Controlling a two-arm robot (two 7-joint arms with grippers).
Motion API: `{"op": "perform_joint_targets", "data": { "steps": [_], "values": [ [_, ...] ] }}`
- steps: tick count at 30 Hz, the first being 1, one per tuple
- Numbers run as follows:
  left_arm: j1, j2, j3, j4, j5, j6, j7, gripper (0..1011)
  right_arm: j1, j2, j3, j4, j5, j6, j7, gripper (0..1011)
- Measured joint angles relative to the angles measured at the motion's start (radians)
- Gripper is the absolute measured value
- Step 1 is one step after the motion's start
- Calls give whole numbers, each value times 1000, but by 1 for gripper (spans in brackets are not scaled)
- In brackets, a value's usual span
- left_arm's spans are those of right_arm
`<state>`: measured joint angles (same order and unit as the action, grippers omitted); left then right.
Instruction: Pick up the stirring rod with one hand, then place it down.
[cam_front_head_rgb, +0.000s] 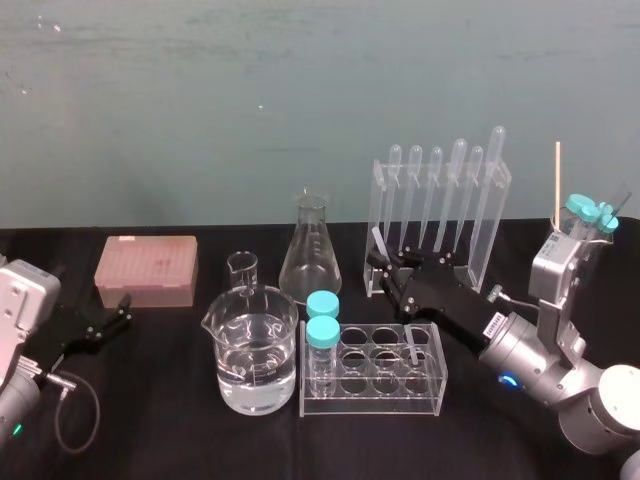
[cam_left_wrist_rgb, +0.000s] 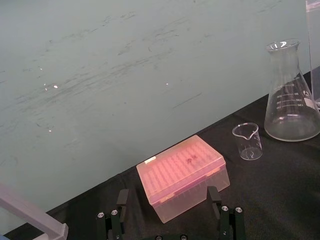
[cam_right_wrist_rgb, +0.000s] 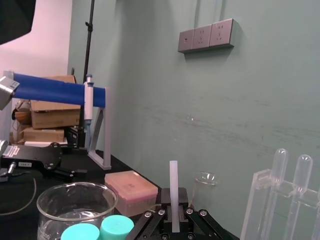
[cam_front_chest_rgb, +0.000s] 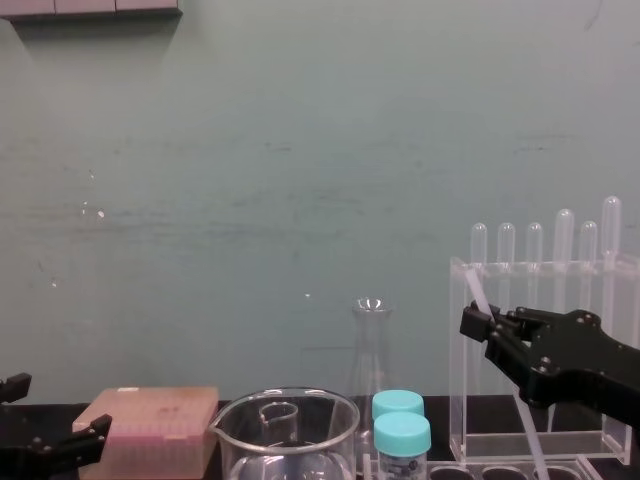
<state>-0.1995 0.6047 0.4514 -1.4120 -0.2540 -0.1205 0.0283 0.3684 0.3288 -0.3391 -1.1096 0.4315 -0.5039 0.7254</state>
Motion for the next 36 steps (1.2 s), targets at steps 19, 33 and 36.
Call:
{"op": "perform_joint_targets", "data": {
  "steps": [19,33,36],
  "values": [
    [0,0,0,0,0,0,0,1000,0,0,2,-2,3,0,-1,125],
    [0,0,0,0,0,0,0,1000,-2,0,3,-3,4,0,-1,564],
    [0,0,0,0,0,0,0,1000,-2,0,3,-3,4,0,-1,644]
  ]
}}
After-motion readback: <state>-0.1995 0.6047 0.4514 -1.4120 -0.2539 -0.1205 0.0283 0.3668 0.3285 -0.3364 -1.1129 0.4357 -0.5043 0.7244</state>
